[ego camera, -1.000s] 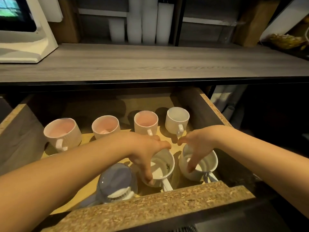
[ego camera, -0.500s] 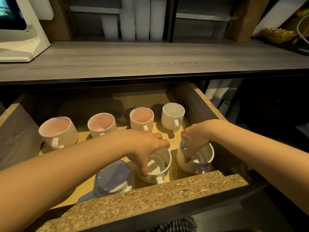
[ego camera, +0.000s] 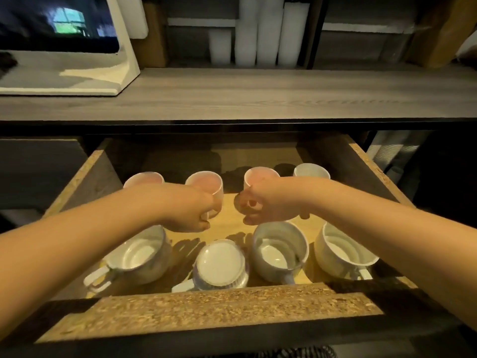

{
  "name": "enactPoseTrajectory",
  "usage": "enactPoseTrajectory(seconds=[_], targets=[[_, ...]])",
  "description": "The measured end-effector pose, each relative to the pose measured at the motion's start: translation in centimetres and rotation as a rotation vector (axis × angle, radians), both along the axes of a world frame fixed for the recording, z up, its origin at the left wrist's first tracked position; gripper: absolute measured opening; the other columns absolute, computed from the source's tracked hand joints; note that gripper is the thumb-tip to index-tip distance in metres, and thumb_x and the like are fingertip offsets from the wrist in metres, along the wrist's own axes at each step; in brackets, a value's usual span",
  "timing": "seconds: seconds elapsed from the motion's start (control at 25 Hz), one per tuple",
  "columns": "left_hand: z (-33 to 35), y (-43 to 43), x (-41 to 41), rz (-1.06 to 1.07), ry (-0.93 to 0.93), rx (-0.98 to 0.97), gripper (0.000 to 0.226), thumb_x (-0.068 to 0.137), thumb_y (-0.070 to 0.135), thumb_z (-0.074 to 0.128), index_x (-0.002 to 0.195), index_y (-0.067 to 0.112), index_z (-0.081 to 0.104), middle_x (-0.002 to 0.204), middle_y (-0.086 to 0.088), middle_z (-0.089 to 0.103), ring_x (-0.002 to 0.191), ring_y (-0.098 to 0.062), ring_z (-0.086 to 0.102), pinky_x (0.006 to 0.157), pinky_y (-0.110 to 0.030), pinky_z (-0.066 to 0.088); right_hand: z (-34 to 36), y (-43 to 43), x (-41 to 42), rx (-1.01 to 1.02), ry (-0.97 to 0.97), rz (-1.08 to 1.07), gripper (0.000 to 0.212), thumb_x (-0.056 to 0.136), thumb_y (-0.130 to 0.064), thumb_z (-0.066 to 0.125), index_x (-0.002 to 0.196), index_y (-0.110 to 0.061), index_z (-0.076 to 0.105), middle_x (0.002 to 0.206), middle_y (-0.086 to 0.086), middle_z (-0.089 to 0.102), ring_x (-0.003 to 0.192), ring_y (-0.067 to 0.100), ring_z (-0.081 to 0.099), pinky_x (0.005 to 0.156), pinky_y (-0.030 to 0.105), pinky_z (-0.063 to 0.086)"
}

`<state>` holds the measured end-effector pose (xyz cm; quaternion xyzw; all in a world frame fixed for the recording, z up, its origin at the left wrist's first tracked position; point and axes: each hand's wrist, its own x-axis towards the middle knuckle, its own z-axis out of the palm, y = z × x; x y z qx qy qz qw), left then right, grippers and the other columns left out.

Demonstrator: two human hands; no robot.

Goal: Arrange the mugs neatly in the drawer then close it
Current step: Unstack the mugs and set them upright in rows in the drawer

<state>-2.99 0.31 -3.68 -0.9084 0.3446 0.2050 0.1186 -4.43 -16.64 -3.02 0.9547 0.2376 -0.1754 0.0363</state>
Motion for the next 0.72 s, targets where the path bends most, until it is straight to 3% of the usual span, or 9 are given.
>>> enactPoseTrajectory(seconds=[0.12, 0.24, 0.36, 0.52, 0.72], targets=[[0.7, 3.4, -0.5, 0.115, 0.03, -0.023, 0.041, 0.093, 0.031, 0.051, 0.133, 0.029, 0.044, 0.125, 0.007, 0.058, 0.102, -0.01, 0.055, 0.092, -0.019, 0.04, -0.7, 3.3, 0.9, 0.068, 0.056, 0.056, 0.042, 0.091, -0.041, 0.053, 0.129, -0.024, 0.05, 0.115, -0.002, 0.063, 0.1, 0.017, 0.062, 0.078, 0.022, 0.05], [0.7, 6.6, -0.7, 0.236, 0.058, 0.012, 0.054, 0.088, 0.036, 0.057, 0.137, 0.024, 0.038, 0.13, 0.002, 0.054, 0.11, -0.014, 0.055, 0.092, -0.024, 0.046, -0.6, 6.2, 1.4, 0.042, 0.091, 0.12, 0.043, 0.094, -0.034, 0.05, 0.133, -0.019, 0.047, 0.125, 0.001, 0.058, 0.109, 0.019, 0.056, 0.079, 0.02, 0.038], [-0.2, 9.2, -0.8, 0.322, 0.137, -0.009, 0.07, 0.081, 0.04, 0.066, 0.14, 0.026, 0.03, 0.136, 0.002, 0.049, 0.115, -0.016, 0.053, 0.095, -0.027, 0.048, -0.5, 8.6, 1.3, -0.006, 0.088, 0.187, 0.046, 0.095, -0.036, 0.048, 0.136, -0.017, 0.046, 0.13, 0.002, 0.057, 0.116, 0.022, 0.055, 0.088, 0.025, 0.042], [-1.7, 10.0, -0.7, 0.35, 0.221, -0.018, 0.097, 0.074, 0.039, 0.074, 0.147, 0.035, 0.011, 0.154, 0.005, 0.025, 0.137, -0.02, 0.033, 0.107, -0.035, 0.038, -1.6, 10.3, 1.7, -0.061, 0.162, 0.192, 0.048, 0.093, -0.037, 0.05, 0.137, -0.018, 0.043, 0.132, 0.003, 0.055, 0.118, 0.024, 0.053, 0.096, 0.034, 0.044], [-2.3, 10.0, -0.2, 0.301, 0.197, -0.034, 0.091, 0.07, 0.042, 0.076, 0.143, 0.032, 0.022, 0.144, 0.002, 0.039, 0.127, -0.022, 0.042, 0.101, -0.035, 0.044, -2.6, 11.8, 2.3, -0.026, 0.177, 0.183, 0.051, 0.094, -0.038, 0.048, 0.139, -0.014, 0.042, 0.135, 0.004, 0.053, 0.12, 0.024, 0.052, 0.097, 0.032, 0.042]])
